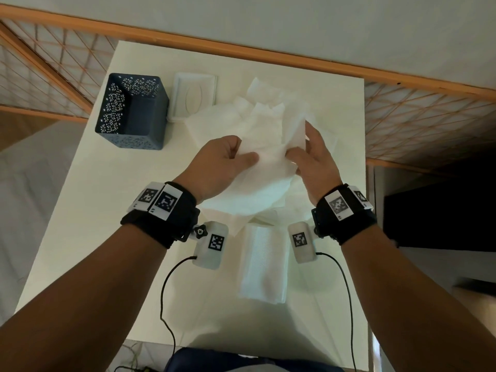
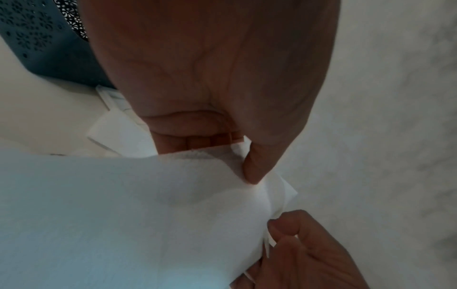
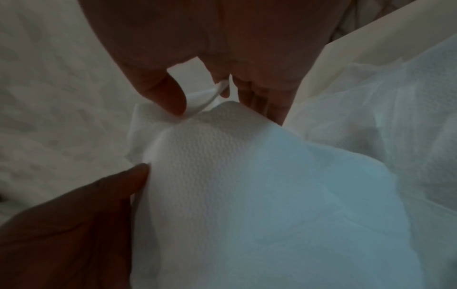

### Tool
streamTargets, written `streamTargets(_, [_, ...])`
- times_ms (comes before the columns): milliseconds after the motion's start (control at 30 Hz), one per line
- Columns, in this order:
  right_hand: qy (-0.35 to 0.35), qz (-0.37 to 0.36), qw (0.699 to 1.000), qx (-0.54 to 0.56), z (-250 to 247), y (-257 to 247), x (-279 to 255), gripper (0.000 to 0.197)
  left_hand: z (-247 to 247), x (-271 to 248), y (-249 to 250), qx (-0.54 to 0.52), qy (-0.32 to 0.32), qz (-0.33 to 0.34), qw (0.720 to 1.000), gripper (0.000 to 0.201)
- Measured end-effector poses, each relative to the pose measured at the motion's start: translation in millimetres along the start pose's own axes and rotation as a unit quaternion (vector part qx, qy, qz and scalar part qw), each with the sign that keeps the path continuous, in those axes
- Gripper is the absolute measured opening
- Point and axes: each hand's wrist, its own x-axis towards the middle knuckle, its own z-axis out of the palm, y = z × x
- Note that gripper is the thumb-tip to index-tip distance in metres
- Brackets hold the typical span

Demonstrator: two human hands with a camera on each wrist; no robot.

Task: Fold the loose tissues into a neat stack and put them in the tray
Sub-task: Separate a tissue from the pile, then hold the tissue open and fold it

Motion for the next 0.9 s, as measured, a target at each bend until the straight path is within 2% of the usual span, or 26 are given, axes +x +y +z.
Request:
streamTargets(67, [-0.001,0.003,0.999,-0.044,0,1,1,0.057,-1,-1,-1,-0.007,0.003,-0.006,1.0,0.036])
streamTargets(167, [0.001,0.003,0.999,-0.039,0,6,0,0.027,-4,-1,-3,-0.018,0.019,-0.01,1.0,0.043])
streamTargets(367, [0.02,0.021,0.999,0.025,-4,8,-3,0.017,-15,4,-21,-0.056,0.036,-0.044,0.997,0.073])
streamTargets(433, [0.021,0.02,1.0,0.009,-6,8,-4,0.019,-17,5,-27,-0.069,0.033,-0.056,0.995,0.075])
streamTargets(500, [0.012,0.01,0.999,-0.051,-8,5,-4,0.033,-16,3,-27,-0.057,0.024,-0.057,0.996,0.072])
streamTargets(600, [-0.019,-0.019,0.989,-0.149,-8,1,-4,0.06,-11,3,-26,-0.015,0.018,-0.043,0.999,0.052])
streamTargets(700, [-0.05,-0.039,0.982,-0.176,-3,-1,-4,0.073,-7,4,-23,0.026,0.011,-0.022,0.999,0.044])
streamTargets(900, [-0.097,-0.01,0.98,-0.171,7,-11,-14,0.059,-7,7,-18,0.037,0.01,0.001,0.999,0.049])
